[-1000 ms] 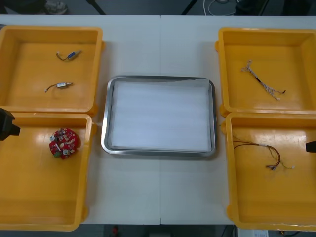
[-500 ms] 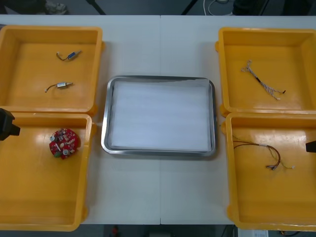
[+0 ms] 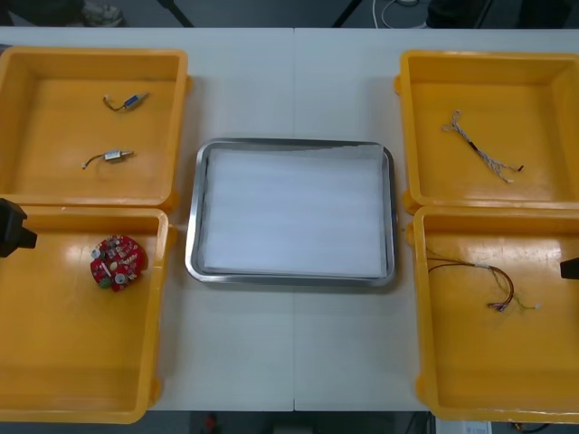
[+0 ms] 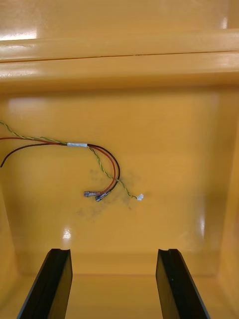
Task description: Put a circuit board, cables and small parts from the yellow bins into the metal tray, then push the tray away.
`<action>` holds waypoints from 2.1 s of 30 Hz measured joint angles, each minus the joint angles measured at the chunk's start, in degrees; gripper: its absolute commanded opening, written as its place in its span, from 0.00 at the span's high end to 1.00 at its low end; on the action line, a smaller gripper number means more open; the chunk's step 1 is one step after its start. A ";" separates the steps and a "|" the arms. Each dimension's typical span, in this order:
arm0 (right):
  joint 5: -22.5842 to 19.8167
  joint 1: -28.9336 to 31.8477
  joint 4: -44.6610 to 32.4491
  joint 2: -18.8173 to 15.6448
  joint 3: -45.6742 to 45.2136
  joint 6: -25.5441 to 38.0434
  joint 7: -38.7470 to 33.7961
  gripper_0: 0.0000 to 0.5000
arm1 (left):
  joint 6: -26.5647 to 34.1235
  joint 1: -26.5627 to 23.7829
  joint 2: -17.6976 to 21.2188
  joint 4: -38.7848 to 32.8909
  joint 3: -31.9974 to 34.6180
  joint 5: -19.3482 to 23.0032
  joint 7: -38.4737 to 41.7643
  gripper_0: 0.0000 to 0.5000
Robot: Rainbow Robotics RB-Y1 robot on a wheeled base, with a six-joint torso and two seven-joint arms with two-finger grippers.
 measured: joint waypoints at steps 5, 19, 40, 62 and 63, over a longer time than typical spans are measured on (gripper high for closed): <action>0.00 -0.01 0.01 0.00 0.00 0.00 0.00 0.02 | 0.00 0.78 -0.04 0.05 0.00 0.06 0.00 0.00; -0.19 -2.30 -0.13 -0.36 -0.08 0.00 0.00 0.02 | -2.86 0.79 -0.06 0.06 -0.75 1.69 0.00 0.00; 3.04 -0.49 -2.08 -0.47 6.53 -0.40 0.02 0.02 | -17.07 4.34 -1.71 0.11 -11.80 0.40 0.04 0.00; 2.90 0.19 6.92 -2.29 12.17 -12.97 25.74 0.02 | -27.18 5.37 -1.75 3.74 -21.81 -3.92 1.49 0.00; 2.90 0.19 7.54 -2.63 12.91 -14.35 26.19 0.02 | -27.74 5.49 -1.75 4.23 -22.12 -4.08 1.49 0.00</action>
